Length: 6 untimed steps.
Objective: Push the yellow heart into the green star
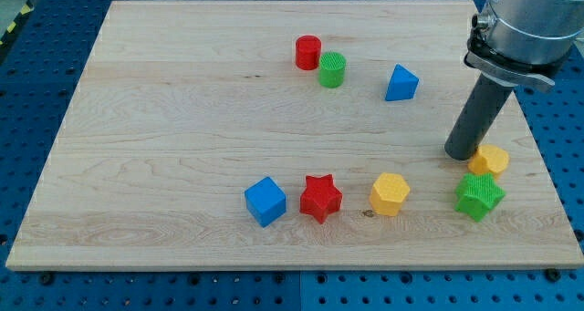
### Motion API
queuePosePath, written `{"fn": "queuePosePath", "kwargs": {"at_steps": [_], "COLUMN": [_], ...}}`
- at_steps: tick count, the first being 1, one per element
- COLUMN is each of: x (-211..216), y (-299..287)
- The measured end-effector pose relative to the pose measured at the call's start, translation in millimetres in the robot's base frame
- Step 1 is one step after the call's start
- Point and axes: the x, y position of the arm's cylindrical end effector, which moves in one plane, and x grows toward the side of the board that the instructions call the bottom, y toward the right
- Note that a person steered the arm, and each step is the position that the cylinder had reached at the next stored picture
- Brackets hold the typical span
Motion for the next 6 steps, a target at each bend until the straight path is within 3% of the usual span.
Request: {"fn": "queuePosePath", "kwargs": {"at_steps": [3, 6], "x": [18.8, -9.2], "y": [6.5, 11.4]}}
